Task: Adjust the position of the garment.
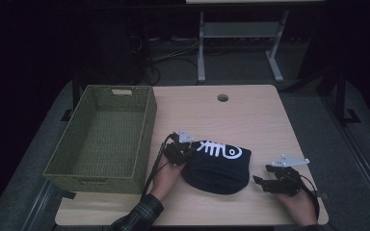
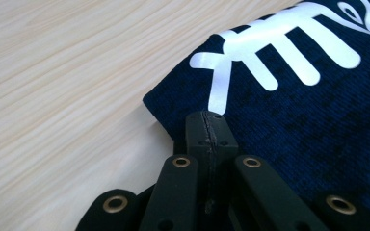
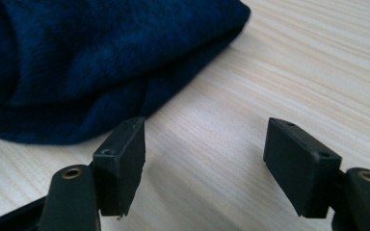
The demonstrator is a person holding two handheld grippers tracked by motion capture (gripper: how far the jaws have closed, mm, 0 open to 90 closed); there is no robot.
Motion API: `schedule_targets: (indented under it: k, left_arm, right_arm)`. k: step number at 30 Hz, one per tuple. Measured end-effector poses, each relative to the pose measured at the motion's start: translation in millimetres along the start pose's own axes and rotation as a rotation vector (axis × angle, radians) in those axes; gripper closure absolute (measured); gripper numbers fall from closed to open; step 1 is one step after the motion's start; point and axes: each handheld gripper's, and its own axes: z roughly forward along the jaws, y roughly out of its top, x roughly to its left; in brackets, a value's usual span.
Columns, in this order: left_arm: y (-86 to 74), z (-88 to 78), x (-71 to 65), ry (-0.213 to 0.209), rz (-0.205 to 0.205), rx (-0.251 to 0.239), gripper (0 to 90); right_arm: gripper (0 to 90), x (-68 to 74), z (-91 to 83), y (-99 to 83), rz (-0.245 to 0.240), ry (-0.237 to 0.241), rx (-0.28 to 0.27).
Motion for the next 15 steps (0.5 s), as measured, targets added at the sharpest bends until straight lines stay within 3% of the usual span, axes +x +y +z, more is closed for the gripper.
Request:
schedule_targets:
  k: [7,11,15]
  left_arm:
    - [9.4,3.1,-1.2,-0.040,0.007,-0.027,86.6]
    - [7.5,-6.6,5.8,-0.056,-0.008,-0.045,74.8]
    - [4.3,-13.0,10.5,-0.075,-0.018,-0.056,57.1]
  right_arm:
    - [28.7,-0.9,1.6,-1.6,-0.003,-0.011,0.008]
    - [27.3,-2.4,0.6,-2.8,0.000,-0.022,0.005]
    - [25.5,-3.1,-2.3,-3.0,0.002,-0.040,-0.009]
